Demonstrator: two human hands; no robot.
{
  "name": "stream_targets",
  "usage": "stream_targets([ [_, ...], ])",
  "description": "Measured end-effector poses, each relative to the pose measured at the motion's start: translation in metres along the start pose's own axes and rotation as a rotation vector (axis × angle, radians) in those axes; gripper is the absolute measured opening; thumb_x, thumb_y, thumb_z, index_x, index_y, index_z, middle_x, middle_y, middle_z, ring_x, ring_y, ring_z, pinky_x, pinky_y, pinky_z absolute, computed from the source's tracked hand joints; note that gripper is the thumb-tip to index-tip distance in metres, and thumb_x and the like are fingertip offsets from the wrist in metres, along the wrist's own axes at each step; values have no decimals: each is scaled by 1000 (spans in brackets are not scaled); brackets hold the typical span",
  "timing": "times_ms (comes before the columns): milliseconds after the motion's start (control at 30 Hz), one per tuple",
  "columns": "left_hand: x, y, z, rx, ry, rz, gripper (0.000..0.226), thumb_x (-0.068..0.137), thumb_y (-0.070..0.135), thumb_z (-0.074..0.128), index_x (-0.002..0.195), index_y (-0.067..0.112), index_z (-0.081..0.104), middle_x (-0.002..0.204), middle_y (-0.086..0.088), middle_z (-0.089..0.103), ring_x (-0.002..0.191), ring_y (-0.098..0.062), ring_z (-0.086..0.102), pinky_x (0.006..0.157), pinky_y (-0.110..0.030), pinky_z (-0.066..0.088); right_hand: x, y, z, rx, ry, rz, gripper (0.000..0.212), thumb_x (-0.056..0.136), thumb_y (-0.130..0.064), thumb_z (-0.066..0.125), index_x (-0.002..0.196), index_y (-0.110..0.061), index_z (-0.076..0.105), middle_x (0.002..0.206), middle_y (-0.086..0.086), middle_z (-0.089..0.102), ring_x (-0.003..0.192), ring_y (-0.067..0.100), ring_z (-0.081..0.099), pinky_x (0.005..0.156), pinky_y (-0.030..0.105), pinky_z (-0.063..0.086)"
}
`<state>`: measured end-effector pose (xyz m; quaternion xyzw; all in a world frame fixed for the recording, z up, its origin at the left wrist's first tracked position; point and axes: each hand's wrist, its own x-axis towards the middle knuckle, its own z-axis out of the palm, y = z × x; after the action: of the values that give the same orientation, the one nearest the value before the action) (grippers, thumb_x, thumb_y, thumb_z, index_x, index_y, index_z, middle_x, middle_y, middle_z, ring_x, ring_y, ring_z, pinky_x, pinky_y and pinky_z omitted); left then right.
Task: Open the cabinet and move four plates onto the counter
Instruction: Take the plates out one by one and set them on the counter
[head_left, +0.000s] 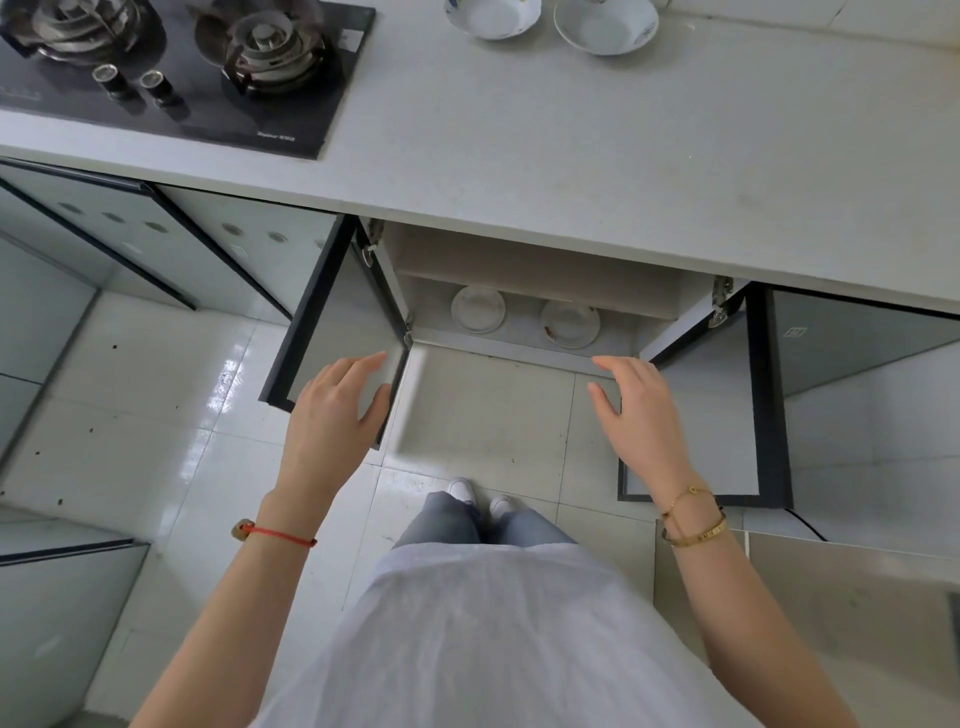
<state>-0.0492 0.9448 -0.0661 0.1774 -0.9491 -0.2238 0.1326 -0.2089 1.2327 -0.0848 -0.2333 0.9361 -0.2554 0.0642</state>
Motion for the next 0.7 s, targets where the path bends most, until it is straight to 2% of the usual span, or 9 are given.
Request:
stream_targets([
  [167,0,-1,25,20,-12,-33,30,91,17,60,120,10,62,112,-5,68,101,-24,64,84,-37,53,9,20,11,-22,-64,-8,32,95,-20,54,125,-9,58,123,7,61,118,24,52,103,40,42],
  [467,38,-22,81,70,-158,-102,26,92,16,58,115,7,65,110,-9,69,98,-28,64,83,-38,51,58,54,59,-15,-170,20,32,96,-21,53,124,-7,58,121,8,61,117,25,52,103,38,42],
  [700,99,-83,173,93,-190,-112,27,93,15,57,116,5,66,109,-12,69,97,-32,65,81,-41,54,125,103,154,-33,-197,50,31,95,-20,54,122,-6,59,119,10,63,114,28,55,100,41,43],
])
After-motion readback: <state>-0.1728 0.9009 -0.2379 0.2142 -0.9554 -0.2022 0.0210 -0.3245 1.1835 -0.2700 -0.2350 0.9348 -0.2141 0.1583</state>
